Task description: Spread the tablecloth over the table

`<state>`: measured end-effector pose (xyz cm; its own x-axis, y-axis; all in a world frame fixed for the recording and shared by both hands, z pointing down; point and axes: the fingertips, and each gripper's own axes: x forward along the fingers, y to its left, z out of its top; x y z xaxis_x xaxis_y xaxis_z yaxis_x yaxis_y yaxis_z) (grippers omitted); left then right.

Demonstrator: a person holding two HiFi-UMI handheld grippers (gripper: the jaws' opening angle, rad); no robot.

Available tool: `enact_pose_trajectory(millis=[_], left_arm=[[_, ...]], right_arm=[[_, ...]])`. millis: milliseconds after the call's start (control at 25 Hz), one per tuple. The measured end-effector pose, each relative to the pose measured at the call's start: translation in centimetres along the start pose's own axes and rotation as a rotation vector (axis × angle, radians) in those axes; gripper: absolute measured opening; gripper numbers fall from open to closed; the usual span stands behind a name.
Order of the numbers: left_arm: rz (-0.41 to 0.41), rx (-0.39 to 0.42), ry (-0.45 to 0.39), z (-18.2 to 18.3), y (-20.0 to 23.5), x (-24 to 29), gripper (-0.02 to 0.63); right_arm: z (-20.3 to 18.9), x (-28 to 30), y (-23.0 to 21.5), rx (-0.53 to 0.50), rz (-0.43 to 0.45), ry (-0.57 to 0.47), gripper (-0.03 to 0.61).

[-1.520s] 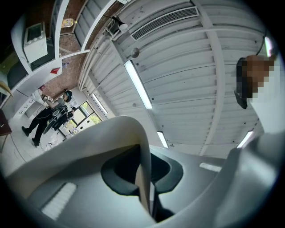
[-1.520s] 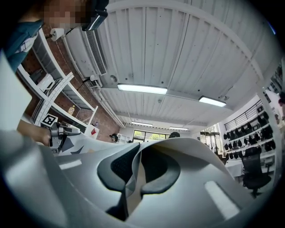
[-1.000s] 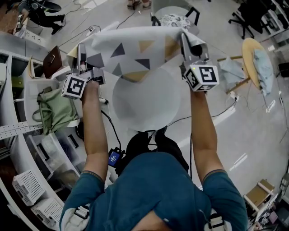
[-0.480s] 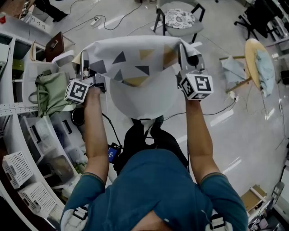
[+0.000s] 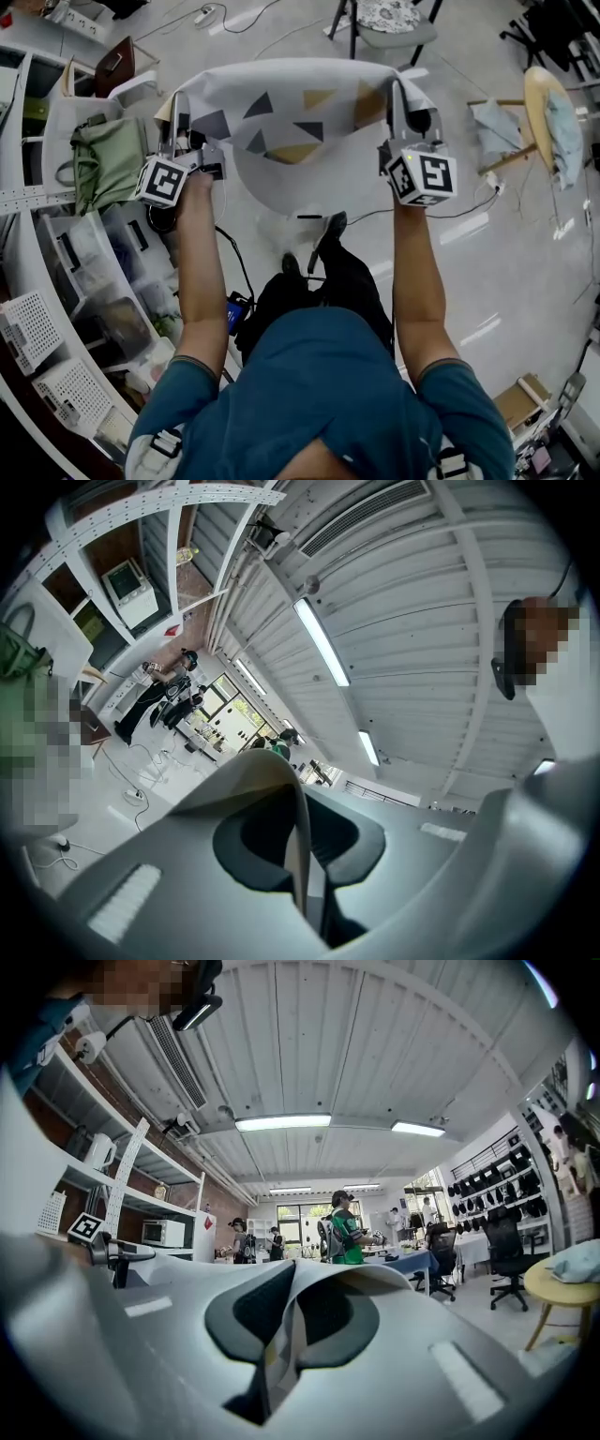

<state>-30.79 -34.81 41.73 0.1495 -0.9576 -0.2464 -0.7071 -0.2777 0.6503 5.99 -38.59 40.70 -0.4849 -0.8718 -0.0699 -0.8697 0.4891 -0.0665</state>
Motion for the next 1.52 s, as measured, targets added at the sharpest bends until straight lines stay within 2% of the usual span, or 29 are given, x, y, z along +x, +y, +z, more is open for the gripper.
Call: enact_pose_trajectory(millis=[440,640,1040,1280,1520], left_arm=[[-0.053,-0.070,0.060,-1.2,2.8,-7.2,0.000],[-0.027,-0.099,0.086,-2.7,3.6,-9.9,0.000],[0.054,-0.142,0.087,-7.0,4.0,-15.8,0.002],[0.141,-0.095,0.115,-9.7,4.3,-19.7,0.005],[0.179,-0.070,0.139,-12.1,4.7,-23.3,0.011]], right_arm=[[-3.7,-6.2,5.1,0.001,-0.110,0.021,0.021],[-5.8,-9.0,6.1,0.034,-0.133,0.054,0.023],[-9.7,-13.7,6.1,0.098,-0.108,0.094,0.023],[-12.8,-17.0,6.0,0.188,-0.076,0.133,0.023],[-16.8,-20.6,6.1,0.301,-0.060,0.176,0.026]])
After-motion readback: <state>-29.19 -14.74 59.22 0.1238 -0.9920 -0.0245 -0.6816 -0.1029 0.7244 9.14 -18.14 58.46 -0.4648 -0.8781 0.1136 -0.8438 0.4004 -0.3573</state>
